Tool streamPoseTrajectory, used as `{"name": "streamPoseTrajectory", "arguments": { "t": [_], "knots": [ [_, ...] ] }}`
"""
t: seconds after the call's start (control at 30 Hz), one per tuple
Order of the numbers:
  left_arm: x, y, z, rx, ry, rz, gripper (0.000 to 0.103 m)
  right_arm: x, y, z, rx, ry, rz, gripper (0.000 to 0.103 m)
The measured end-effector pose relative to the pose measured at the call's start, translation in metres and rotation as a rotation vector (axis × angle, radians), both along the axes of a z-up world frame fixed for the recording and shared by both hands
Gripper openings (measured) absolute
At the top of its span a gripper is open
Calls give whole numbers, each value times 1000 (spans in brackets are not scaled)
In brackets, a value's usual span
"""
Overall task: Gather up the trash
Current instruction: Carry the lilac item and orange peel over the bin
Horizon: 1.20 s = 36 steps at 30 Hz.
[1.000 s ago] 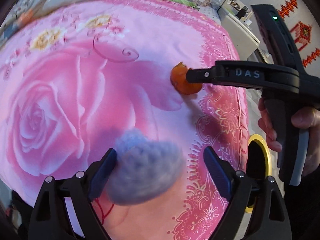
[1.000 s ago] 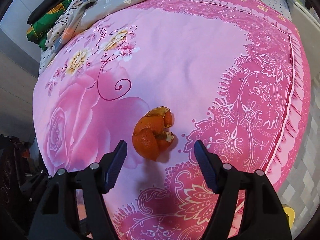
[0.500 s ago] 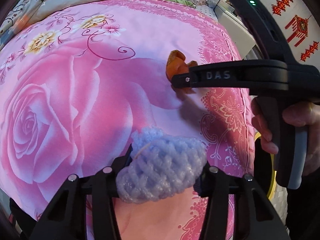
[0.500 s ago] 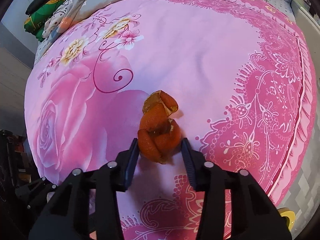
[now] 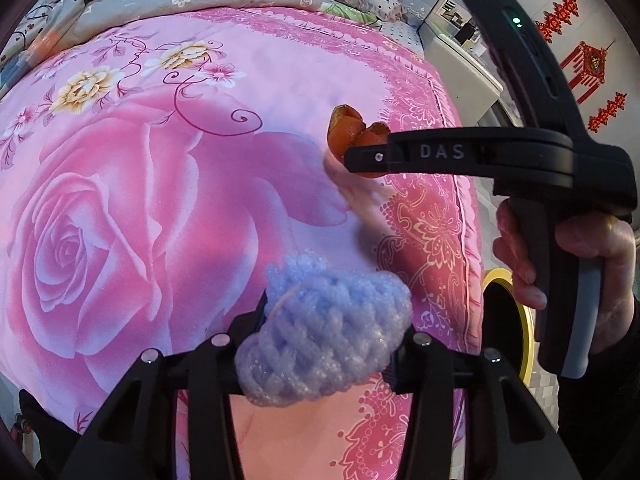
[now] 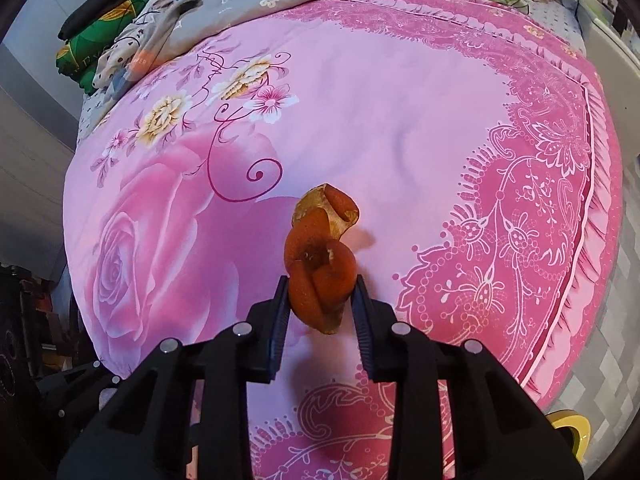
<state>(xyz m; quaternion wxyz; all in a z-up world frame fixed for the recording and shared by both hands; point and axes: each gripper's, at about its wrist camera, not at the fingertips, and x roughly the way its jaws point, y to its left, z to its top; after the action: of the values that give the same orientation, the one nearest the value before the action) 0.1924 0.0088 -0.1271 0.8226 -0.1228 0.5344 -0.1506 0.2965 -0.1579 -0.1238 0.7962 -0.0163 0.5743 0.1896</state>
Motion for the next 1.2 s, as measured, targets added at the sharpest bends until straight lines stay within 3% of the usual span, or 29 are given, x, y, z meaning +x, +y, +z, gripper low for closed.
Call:
{"name": "streamPoseTrajectory", "arguments": {
  "t": [0.53,1.2],
  "knots": [
    [-11,-11,12,-43,18,-16,43,-54,-46,41,30,-35,-33,29],
    [-37,-89,61,-57,-26,-145,43,-131,-151,84,92,-110,-158,29]
  ]
}}
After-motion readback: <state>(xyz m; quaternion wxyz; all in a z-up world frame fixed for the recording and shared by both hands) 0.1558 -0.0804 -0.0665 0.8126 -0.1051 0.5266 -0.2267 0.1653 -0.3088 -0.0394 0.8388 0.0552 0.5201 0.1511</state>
